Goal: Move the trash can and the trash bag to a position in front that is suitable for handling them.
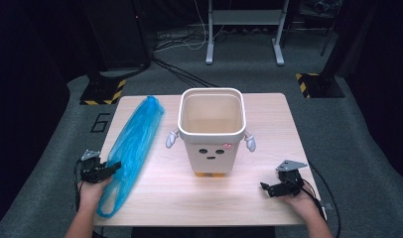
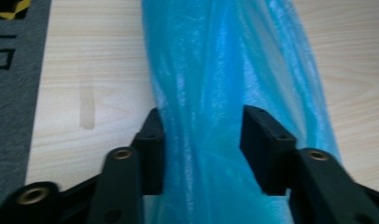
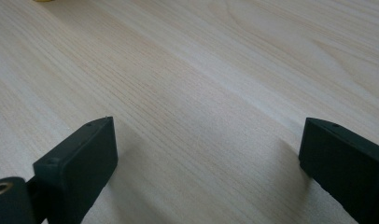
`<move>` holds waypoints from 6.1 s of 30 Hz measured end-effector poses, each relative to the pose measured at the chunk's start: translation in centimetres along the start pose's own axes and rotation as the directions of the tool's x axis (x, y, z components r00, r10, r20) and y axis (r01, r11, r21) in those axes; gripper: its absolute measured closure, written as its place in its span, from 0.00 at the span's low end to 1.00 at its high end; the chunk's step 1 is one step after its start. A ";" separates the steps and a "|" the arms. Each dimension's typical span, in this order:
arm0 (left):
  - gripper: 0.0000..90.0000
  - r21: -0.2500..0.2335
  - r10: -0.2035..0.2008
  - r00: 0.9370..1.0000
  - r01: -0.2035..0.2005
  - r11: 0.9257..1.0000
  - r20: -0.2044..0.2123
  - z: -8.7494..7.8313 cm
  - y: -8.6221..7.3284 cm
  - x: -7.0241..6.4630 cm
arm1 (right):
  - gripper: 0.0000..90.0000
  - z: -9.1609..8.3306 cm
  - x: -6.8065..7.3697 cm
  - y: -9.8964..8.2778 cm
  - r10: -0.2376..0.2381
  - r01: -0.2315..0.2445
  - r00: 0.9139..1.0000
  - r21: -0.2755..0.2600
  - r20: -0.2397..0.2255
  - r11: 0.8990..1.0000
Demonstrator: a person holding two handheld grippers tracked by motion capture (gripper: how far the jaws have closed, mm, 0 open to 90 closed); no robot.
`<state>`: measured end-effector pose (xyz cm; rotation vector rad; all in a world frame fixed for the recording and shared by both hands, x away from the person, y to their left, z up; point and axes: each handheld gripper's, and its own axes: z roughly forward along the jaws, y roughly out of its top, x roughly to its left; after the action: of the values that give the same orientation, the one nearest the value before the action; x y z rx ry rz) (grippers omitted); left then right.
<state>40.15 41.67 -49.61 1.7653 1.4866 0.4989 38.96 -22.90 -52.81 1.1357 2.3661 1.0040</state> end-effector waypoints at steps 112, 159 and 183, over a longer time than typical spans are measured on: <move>0.61 -0.170 0.437 0.766 -0.408 0.897 0.471 -0.3 12.1 -19.0 | 0.58 -5.5 5.8 15.1 -0.048 0.041 0.998 -0.239 -0.026 0.970; 0.61 -0.247 0.489 0.716 -0.423 0.872 0.498 -6.4 6.4 -19.5 | 0.58 -9.4 10.7 11.6 -0.147 0.129 0.988 -0.269 -0.047 0.954; 0.55 -0.221 0.474 0.699 -0.426 0.877 0.535 -6.4 6.2 -18.2 | 0.54 -9.9 9.8 10.8 -0.122 0.086 0.980 -0.223 -0.155 0.971</move>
<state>35.18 26.02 -37.78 1.9845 0.5908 0.2124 33.24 -15.08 -38.06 0.8679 2.3438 1.3280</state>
